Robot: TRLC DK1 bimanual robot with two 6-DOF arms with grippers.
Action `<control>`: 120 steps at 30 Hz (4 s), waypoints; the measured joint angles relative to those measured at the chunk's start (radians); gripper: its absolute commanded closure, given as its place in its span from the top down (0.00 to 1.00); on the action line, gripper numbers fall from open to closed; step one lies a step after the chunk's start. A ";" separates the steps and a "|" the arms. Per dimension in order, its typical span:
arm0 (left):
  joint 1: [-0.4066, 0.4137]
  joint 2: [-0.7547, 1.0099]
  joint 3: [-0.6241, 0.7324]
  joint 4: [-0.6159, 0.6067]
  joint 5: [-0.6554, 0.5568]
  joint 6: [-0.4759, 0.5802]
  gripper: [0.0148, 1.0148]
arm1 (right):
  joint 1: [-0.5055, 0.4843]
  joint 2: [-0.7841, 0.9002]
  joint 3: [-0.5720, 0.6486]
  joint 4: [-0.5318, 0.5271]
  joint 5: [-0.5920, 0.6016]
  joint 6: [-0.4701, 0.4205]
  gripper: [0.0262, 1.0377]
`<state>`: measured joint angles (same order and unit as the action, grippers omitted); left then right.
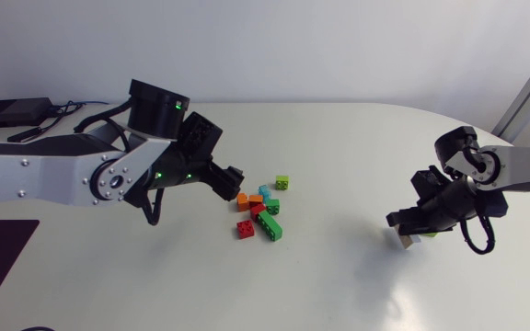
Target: Sort duplo bricks by size, large to the right and small to the left
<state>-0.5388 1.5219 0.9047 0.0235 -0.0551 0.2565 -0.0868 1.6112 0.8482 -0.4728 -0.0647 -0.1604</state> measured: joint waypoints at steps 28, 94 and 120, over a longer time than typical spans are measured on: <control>-0.006 -0.052 -0.013 -0.027 0.022 0.000 0.97 | 0.552 -0.043 0.256 -0.150 -0.013 0.200 0.96; 0.005 -0.051 -0.048 -0.023 0.033 0.000 0.97 | 0.077 0.047 0.097 -0.044 -0.030 0.008 0.02; 0.001 0.114 -0.063 -0.025 0.083 0.140 0.97 | 0.034 -0.079 0.025 0.019 -0.060 -0.016 0.96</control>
<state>-0.5377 1.6363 0.8413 -0.0017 0.0280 0.3965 -0.0525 1.5322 0.8730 -0.4541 -0.1242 -0.1761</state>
